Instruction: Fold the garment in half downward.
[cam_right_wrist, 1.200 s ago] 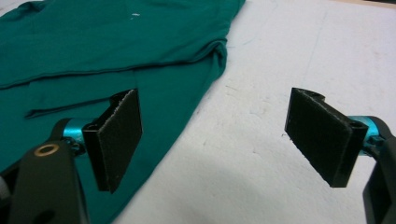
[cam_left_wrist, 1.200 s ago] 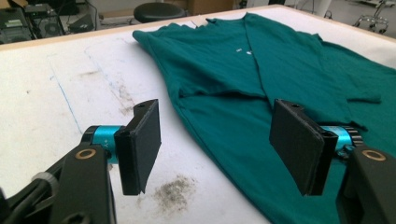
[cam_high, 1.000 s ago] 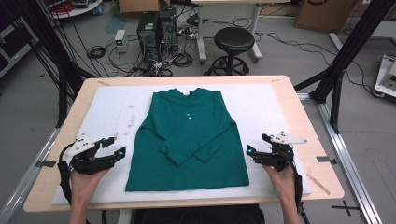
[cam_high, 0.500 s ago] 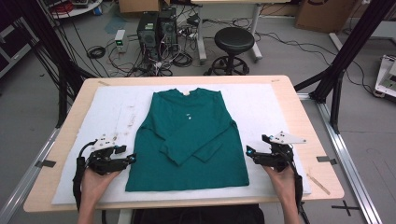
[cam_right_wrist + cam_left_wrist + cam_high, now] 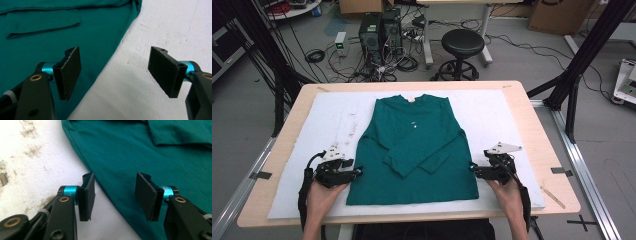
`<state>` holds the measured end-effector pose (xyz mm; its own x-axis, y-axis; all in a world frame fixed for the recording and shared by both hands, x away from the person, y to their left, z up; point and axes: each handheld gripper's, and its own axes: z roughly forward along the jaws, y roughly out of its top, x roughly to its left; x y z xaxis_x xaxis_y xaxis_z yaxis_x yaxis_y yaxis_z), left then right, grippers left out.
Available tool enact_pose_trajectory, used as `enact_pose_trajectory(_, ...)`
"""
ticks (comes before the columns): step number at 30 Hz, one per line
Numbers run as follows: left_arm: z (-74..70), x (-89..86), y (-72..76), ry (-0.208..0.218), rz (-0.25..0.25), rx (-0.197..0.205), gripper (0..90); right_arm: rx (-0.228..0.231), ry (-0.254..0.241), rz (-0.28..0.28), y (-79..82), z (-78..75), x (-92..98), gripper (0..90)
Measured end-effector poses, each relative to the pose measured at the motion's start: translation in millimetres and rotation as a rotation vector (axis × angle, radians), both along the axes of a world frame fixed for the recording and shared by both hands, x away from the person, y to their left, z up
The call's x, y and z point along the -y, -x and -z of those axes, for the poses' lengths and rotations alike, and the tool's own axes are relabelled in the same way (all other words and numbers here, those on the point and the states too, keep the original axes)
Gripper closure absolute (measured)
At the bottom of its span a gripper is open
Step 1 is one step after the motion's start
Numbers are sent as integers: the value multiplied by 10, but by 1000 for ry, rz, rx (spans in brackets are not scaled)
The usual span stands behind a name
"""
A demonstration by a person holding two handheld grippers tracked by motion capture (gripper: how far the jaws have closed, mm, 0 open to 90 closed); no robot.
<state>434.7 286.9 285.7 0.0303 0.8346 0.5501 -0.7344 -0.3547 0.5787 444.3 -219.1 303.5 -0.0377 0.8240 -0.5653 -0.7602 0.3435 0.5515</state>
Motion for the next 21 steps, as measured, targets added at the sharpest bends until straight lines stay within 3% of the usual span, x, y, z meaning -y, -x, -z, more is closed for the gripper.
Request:
enact_pose_trajectory(10,28,28,-8,-6,-16,22,639,-31,4,61,-7,-9,-141,312)
enact_pose_trajectory(15,50,36,-16,-36,-10,30,760,-48,2,138,-38,-18,-250,393)
enact_pose_trajectory(21,54,34,-28,-49,4,32,824,-68,22,129,-16,0,-265,515)
